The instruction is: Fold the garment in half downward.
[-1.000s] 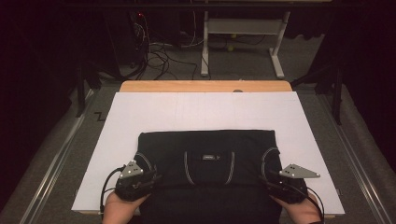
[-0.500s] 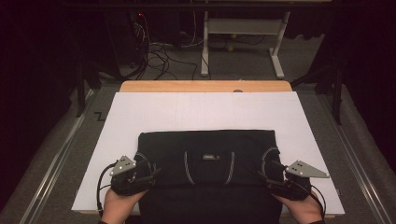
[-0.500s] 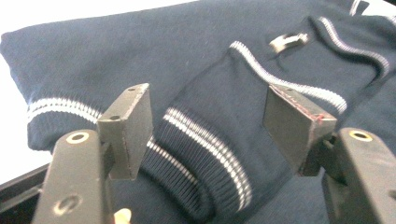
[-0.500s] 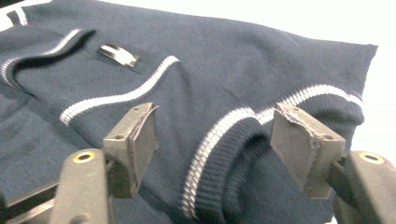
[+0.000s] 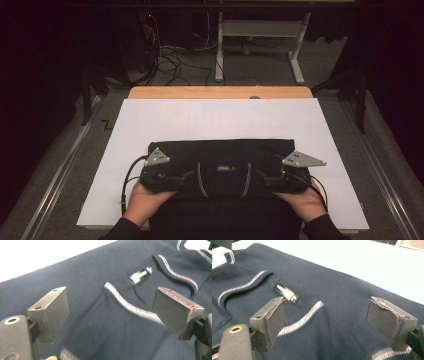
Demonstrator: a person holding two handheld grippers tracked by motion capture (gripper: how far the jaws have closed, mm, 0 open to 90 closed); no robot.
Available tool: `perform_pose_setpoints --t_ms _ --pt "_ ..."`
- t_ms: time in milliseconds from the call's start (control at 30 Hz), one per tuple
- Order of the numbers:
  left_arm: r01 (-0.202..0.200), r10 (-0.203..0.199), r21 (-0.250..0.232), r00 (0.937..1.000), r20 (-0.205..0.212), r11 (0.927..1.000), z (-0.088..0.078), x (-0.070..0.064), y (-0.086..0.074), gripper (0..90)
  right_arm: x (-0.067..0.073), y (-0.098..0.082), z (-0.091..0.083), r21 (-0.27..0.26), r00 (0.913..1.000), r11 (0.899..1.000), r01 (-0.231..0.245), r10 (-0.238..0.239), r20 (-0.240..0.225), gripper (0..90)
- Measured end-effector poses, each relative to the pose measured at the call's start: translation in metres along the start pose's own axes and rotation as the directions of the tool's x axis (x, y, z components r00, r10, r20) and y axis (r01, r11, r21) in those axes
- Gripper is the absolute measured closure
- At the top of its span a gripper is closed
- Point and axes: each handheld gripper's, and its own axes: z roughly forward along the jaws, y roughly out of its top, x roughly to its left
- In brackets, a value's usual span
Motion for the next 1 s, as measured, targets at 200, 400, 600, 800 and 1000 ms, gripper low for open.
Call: perform_pose_setpoints --t_ms 200,400,600,800,1000 --pt "0.009 -0.009 0.03 0.9999 -0.006 0.9995 0.02 0.0 0.023 11.8 0.004 0.015 0.017 0.021 0.9999 1.0 0.016 -0.016 0.002 21.3" --pt "0.033 -0.033 0.117 0.9994 0.0 0.9926 0.044 0.004 0.032 13.6 0.007 0.016 0.036 0.077 0.9998 0.997 0.019 -0.018 -0.011 31.1" --pt "0.042 -0.045 0.206 0.9989 0.011 0.9776 0.061 0.007 0.027 29.3 0.008 0.011 0.055 0.157 0.9998 0.987 -0.01 0.012 -0.013 40.8" --pt "0.037 -0.044 0.246 0.9988 0.023 0.9685 0.073 0.003 0.021 36.8 0.01 0.003 0.065 0.219 0.9999 0.976 0.005 -0.003 -0.01 49.4" --pt "0.039 -0.045 0.231 0.9988 0.018 0.9722 0.075 0.004 0.017 50.1 0.012 0.0 0.069 0.246 1.0 0.969 0.002 -0.001 -0.005 60.5"
